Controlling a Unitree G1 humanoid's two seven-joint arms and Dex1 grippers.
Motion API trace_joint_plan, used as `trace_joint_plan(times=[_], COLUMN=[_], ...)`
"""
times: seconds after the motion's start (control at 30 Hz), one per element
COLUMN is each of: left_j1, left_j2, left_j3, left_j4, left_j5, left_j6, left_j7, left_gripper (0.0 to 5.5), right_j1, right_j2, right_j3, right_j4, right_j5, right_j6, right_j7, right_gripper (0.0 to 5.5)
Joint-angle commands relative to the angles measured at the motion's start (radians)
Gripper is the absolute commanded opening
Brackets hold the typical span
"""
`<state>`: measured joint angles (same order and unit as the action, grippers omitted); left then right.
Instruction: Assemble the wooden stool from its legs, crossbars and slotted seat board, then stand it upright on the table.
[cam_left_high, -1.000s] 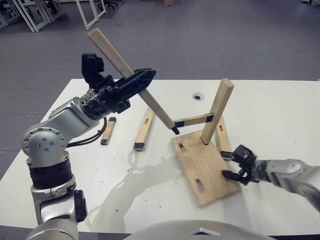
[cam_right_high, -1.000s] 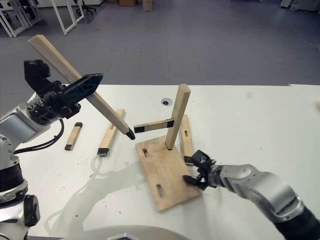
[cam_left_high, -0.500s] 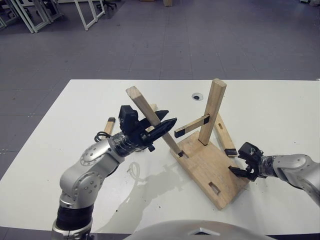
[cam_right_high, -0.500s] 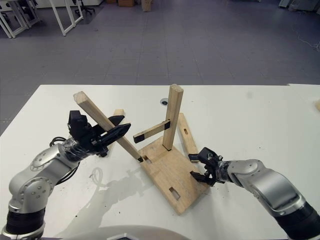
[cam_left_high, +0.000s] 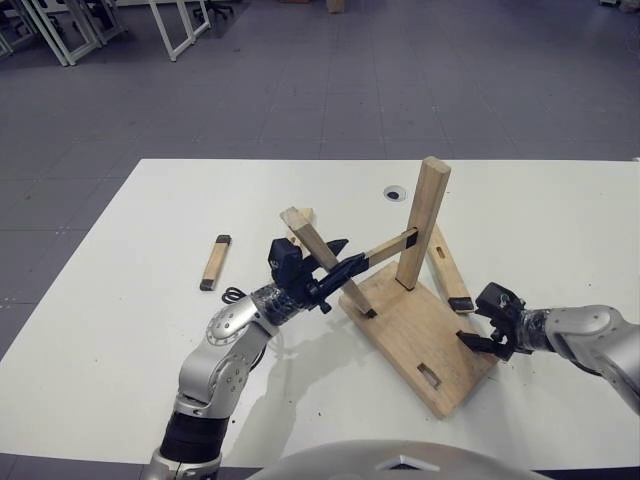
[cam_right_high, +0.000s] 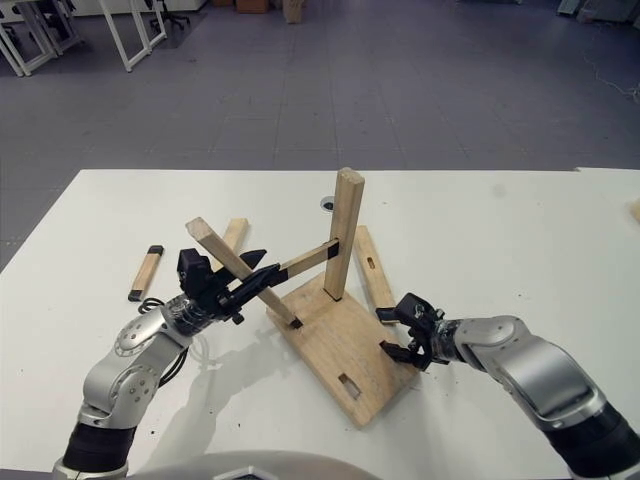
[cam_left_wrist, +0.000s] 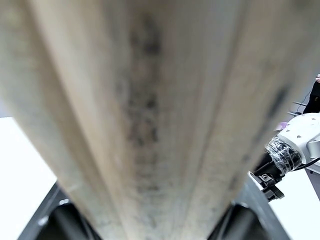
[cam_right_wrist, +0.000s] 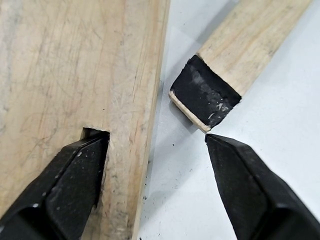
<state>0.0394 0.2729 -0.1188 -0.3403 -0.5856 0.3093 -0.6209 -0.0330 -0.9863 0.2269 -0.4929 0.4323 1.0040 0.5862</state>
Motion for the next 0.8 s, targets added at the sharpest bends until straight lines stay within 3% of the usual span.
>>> trace_joint_plan(times=[0.03, 0.3, 0.6, 0.8], left_j1=[-0.025, -0.056, -0.057, -0.097], left_j2=[-0.002, 0.072, 0.123, 0.186], left_j3=[-0.005, -0.061, -0.089, -0.133], left_j4=[0.028, 0.049, 0.111, 0.132], left_j5=[0.034, 0.148, 0.187, 0.180], left_j6=[-0.009, 0.142, 0.159, 0.346], left_j7=[-0.004, 0.064, 0.023, 0.071], left_gripper=[2.03, 2.03, 2.03, 2.03], right_j1=[-0.017, -0.009, -0.007, -0.014], right_j2=[0.010, 0.036, 0.055, 0.063], right_j3=[0.009, -0.001, 0.002, 0.009], right_j4=[0.011, -0.004, -0.003, 0.002], right_j5=[-0.035, -0.041, -0.067, -0.075], right_j6=[0.015, 0.030, 0.032, 0.027], right_j7=[0.004, -0.006, -0.001, 0.000], right_gripper=[3.54, 3.54, 3.54, 3.54])
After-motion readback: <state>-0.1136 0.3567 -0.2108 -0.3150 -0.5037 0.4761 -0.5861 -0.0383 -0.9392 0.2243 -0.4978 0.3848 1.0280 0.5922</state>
